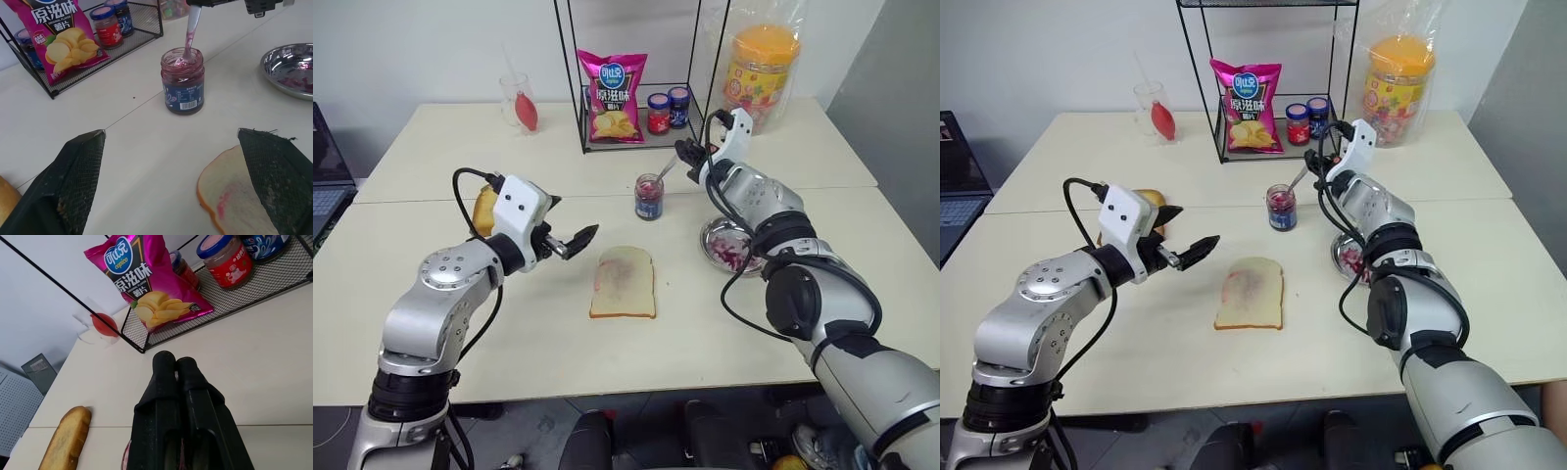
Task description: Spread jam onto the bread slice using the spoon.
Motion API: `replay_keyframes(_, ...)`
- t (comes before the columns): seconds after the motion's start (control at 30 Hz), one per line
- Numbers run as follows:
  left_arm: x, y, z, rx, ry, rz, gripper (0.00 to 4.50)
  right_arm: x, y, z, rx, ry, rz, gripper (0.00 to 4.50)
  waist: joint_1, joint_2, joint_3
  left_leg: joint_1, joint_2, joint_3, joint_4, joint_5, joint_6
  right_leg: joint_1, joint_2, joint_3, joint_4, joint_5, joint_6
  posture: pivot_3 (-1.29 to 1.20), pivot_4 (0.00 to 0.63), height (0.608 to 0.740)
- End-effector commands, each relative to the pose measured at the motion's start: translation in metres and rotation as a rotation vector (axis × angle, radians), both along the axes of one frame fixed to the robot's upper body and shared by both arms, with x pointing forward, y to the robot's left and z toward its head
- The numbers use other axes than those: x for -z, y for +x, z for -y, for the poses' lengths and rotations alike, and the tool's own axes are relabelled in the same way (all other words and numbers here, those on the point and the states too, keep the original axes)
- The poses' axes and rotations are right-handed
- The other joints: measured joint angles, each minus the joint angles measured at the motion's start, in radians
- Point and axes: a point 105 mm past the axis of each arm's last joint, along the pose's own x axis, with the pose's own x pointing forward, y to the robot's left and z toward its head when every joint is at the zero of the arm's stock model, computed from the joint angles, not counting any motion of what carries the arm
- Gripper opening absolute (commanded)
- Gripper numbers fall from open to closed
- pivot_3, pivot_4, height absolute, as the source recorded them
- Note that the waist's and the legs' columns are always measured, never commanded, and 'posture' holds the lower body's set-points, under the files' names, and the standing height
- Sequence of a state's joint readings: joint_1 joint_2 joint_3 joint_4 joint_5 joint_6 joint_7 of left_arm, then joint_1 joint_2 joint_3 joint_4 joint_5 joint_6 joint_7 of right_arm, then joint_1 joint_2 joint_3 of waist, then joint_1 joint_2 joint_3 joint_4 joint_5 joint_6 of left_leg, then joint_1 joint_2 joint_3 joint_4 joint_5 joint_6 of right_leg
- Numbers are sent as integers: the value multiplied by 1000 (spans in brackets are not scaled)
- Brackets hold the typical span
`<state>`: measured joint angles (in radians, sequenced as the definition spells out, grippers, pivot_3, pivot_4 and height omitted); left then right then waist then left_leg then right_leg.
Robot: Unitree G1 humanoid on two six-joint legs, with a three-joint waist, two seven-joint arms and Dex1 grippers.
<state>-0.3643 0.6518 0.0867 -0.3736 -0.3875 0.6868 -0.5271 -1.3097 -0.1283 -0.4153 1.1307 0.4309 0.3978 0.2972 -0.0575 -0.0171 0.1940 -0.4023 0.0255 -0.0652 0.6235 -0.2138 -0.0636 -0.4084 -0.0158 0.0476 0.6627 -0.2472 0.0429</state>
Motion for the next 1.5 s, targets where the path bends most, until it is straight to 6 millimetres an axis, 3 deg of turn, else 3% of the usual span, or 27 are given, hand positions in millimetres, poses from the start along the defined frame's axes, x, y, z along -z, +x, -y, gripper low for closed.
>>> replay_keyframes(0.03, -13, 0, 1, 7, 3, 60, 4500, -39, 1, 2, 7, 85, 75, 14, 0, 0, 0, 0, 0, 0, 0, 0, 0, 0, 0, 0, 0, 0, 0, 0, 150, 740)
replay_keyframes(0.63, -14, 0, 3, 15, -6, 64, 4500, -46, 3, 15, 46, 180, 48, 14, 0, 0, 0, 0, 0, 0, 0, 0, 0, 0, 0, 0, 0, 0, 0, 0, 150, 740)
replay_keyframes(0.83, -17, -6, -2, 27, -36, 62, 4500, -46, 3, 19, 55, 183, 45, 14, 0, 0, 0, 0, 0, 0, 0, 0, 0, 0, 0, 0, 0, 0, 0, 0, 150, 740)
replay_keyframes(1.1, -25, -21, 10, 122, -113, 74, 4500, -53, 0, 21, 28, 207, 57, 14, 0, 0, 0, 0, 0, 0, 0, 0, 0, 0, 0, 0, 0, 0, 0, 0, 150, 740)
replay_keyframes(1.33, -22, -46, 9, 225, -112, 20, 4500, -93, -34, 0, -172, 226, 171, 14, 1, 0, 0, -1, 1, 0, -1, 0, 0, -1, 0, 0, 0, -1, -1, 0, 150, 740)
replay_keyframes(1.43, -17, -58, 8, 265, -91, -28, 4500, -96, -57, -13, -261, 214, 191, 14, 0, 0, 0, -1, 2, -1, -1, 0, 0, -1, 1, -1, 0, -1, -2, 0, 150, 740)
replay_keyframes(1.5, -11, -65, 2, 271, -60, -62, 4500, -88, -73, -22, -312, 163, 192, 14, 0, 0, 0, -1, 2, -2, -1, 0, 0, -1, 2, -1, 0, -2, -2, 0, 150, 740)
